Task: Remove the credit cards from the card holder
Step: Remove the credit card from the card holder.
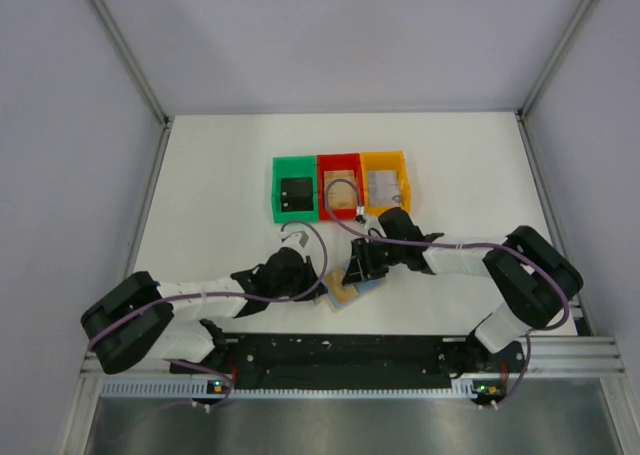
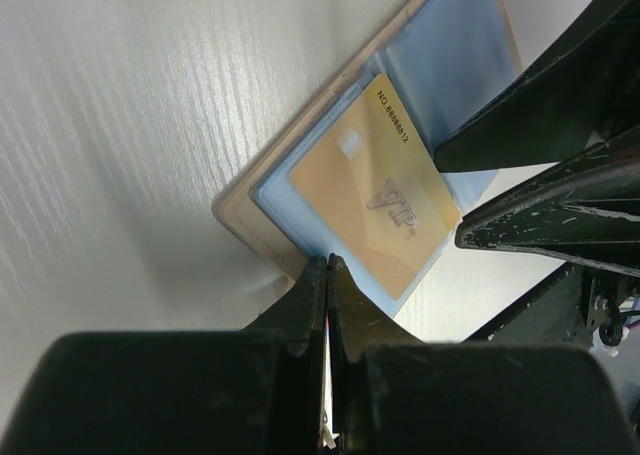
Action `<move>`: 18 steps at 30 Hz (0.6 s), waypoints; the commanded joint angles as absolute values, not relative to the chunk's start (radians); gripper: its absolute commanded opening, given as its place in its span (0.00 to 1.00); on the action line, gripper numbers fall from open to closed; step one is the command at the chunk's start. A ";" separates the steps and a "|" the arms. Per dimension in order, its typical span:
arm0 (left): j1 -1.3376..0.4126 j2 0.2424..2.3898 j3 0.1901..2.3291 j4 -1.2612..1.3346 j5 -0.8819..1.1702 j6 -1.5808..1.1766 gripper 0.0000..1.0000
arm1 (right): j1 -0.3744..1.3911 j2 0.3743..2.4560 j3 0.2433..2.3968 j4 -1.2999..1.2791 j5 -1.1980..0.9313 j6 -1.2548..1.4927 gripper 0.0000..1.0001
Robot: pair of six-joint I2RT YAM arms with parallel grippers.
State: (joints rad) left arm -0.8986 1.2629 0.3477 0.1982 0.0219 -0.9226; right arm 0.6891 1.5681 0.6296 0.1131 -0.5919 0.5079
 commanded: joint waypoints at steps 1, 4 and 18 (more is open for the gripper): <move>-0.899 1.301 0.370 0.221 0.020 -0.931 0.00 | 0.670 1.592 0.624 0.152 -0.589 0.495 0.44; -0.897 1.313 0.367 0.224 0.029 -0.934 0.00 | 0.666 1.603 0.609 0.167 -0.592 0.503 0.44; -0.890 1.307 0.360 0.213 0.026 -0.930 0.00 | 0.617 1.684 0.566 0.343 -0.753 0.561 0.13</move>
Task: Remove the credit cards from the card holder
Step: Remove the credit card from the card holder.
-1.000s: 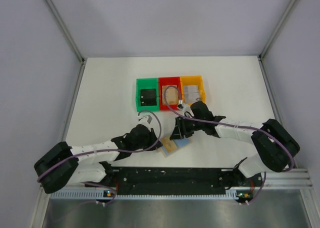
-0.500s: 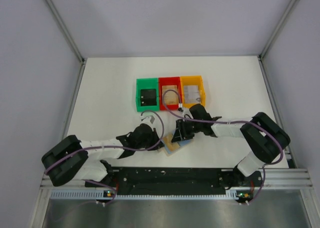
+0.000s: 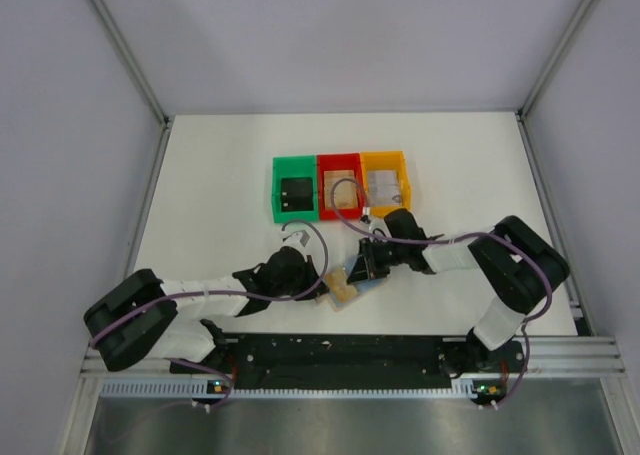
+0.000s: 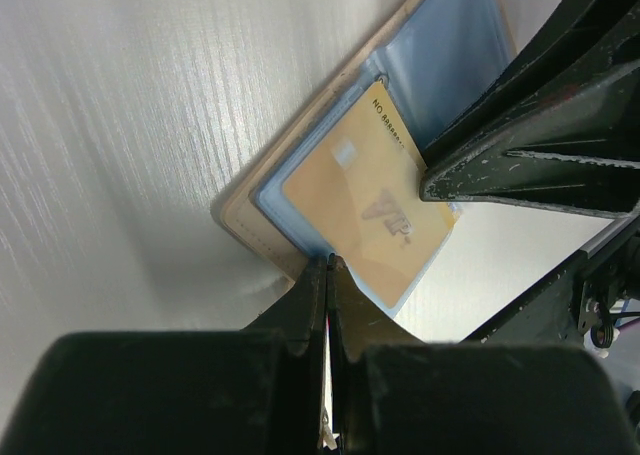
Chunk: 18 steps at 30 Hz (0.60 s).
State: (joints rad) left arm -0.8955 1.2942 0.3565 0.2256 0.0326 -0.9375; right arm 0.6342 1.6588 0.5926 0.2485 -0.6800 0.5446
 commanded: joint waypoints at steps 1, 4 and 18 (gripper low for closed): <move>-0.890 1.304 0.359 0.212 0.026 -0.930 0.00 | 0.612 1.686 0.561 0.356 -0.761 0.566 0.10; -0.888 1.308 0.360 0.210 0.028 -0.928 0.00 | 0.603 1.697 0.560 0.379 -0.790 0.566 0.00; -0.877 1.308 0.365 0.190 0.035 -0.914 0.00 | 0.492 1.640 0.549 0.278 -0.781 0.479 0.00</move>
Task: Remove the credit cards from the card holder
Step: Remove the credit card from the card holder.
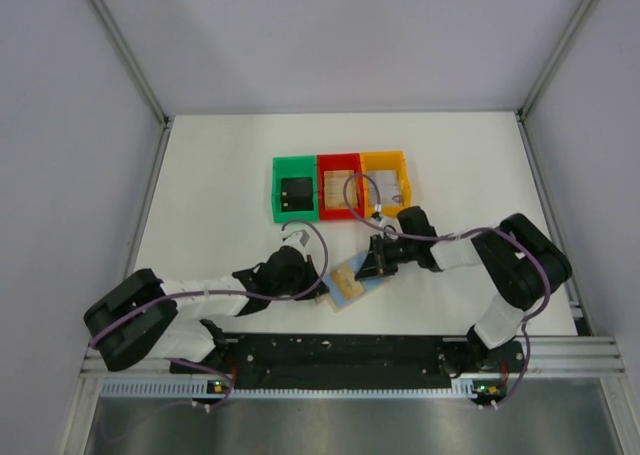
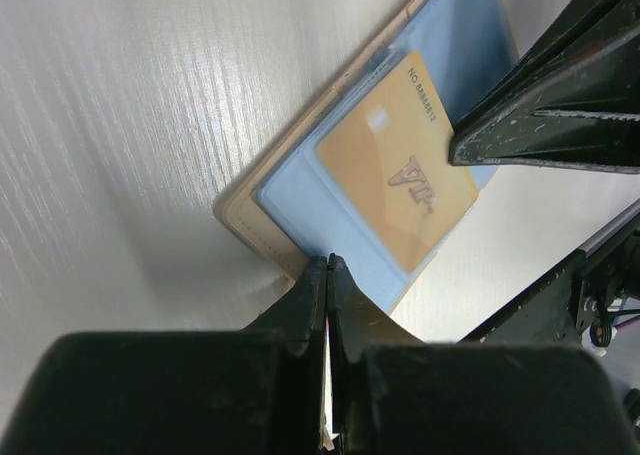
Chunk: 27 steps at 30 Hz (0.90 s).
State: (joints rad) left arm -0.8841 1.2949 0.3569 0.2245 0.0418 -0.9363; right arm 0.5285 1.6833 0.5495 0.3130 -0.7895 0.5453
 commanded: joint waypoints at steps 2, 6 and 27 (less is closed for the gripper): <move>-0.877 1.307 0.365 0.190 0.040 -0.911 0.00 | 0.488 1.637 0.558 0.258 -0.779 0.468 0.00; -0.876 1.310 0.368 0.192 0.043 -0.908 0.00 | 0.488 1.640 0.563 0.259 -0.798 0.468 0.02; -0.856 1.258 0.468 0.199 -0.046 -0.894 0.21 | 0.488 1.651 0.551 0.308 -0.824 0.494 0.18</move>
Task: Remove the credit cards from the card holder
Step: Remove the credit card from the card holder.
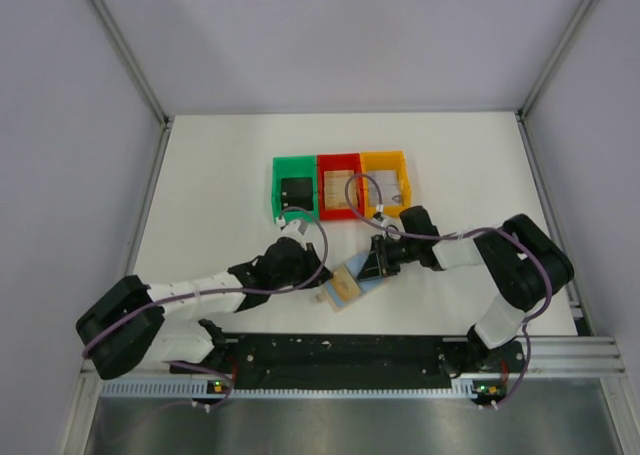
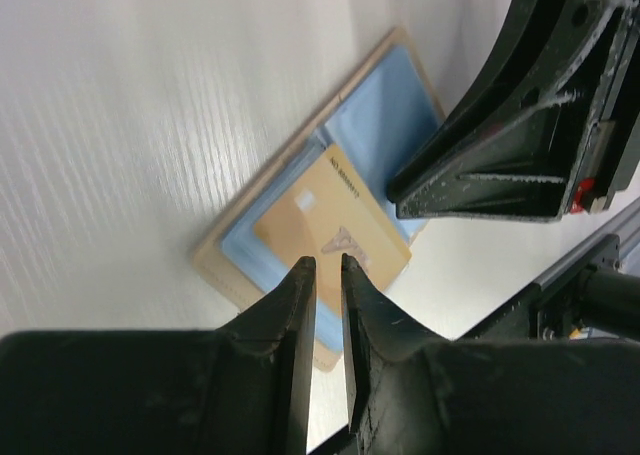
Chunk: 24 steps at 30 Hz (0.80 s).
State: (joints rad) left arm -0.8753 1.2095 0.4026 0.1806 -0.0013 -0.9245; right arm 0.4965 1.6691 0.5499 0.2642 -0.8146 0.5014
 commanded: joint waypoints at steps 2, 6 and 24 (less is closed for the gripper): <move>-0.853 1.291 0.483 0.196 -0.032 -0.882 0.21 | 0.488 1.649 0.549 0.310 -0.827 0.497 0.18; -0.853 1.344 0.502 0.183 -0.005 -0.873 0.20 | 0.489 1.649 0.549 0.313 -0.831 0.497 0.18; -0.853 1.376 0.426 0.176 0.032 -0.897 0.00 | 0.548 1.695 0.575 0.347 -0.835 0.554 0.30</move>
